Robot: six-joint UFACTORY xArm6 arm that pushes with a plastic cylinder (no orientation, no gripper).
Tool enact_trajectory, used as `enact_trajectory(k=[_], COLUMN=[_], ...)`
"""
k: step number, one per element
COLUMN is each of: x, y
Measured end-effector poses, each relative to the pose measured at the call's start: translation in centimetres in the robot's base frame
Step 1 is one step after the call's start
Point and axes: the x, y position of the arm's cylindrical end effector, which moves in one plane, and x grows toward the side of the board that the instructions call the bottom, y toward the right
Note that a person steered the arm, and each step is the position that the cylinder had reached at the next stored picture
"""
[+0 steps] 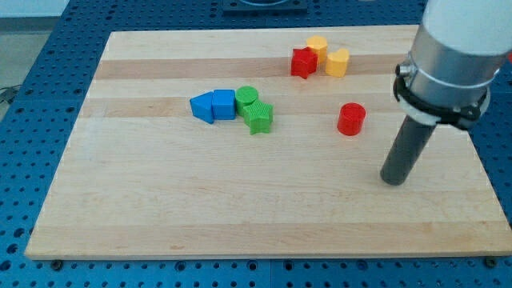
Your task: Push the red circle into the yellow heart
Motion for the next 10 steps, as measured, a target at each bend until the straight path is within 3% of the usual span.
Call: enact_trajectory(k=[2,4,6,8,9,10], x=[-6.9,-9.0,-16.9,-15.4,-11.5,-11.5], y=[-2.4,-4.8,-5.3,-5.3,-7.9,-9.8])
